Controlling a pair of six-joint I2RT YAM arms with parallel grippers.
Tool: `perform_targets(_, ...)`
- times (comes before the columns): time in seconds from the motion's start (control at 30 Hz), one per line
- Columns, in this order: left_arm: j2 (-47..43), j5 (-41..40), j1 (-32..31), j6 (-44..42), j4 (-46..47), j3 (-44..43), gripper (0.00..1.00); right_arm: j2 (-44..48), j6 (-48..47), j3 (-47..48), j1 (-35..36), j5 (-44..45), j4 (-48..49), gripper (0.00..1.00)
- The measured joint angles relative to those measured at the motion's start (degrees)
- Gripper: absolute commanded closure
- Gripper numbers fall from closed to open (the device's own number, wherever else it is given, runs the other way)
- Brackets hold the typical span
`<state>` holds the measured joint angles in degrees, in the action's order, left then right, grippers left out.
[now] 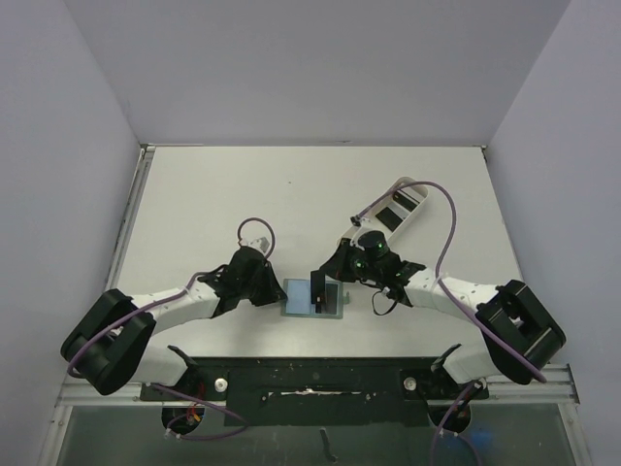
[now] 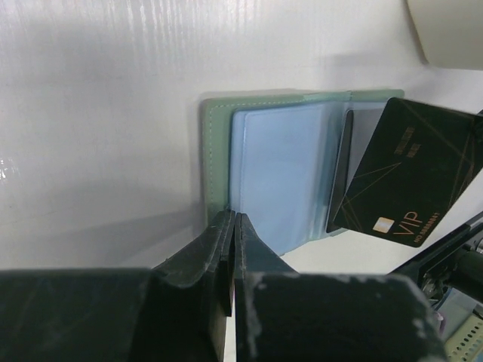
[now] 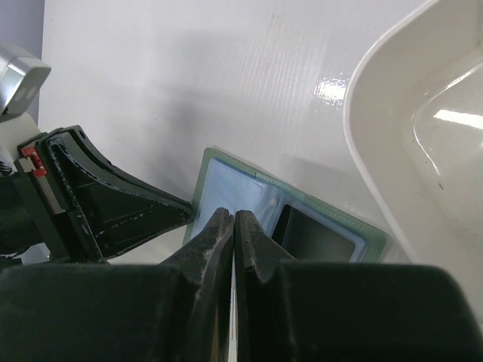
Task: Put the credit cards into the card holder
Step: Insert the credit card into the card holder.
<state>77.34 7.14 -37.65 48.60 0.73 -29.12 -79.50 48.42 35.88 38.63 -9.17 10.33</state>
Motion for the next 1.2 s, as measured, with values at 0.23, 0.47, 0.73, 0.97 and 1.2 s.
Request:
perform_targets(0.23,0.6,0.6,0.0,0.2,0.9,1.6,1.00,-1.0,2.0,-2.1,-0.9,0.1,4.8,1.00)
perform_targets(0.47,0.6,0.8,0.0,0.6,2.6,2.6,1.00,-3.7,3.6,-4.3,-1.2,0.3,8.6,1.00)
perform_targets(0.73,0.3,0.9,0.0,1.2,3.5,3.3,1.00,-4.7,4.5,-6.6,-1.5,1.0,12.0,1.00)
perform_targets(0.97,0.2,0.7,-0.1,1.8,3.9,3.5,1.00,-4.7,4.6,-8.5,-1.5,1.7,15.1,1.00)
perform_targets(1.2,0.1,0.5,-0.2,2.3,4.2,3.8,1.00,-5.4,5.1,-10.1,-1.5,2.0,18.9,1.00)
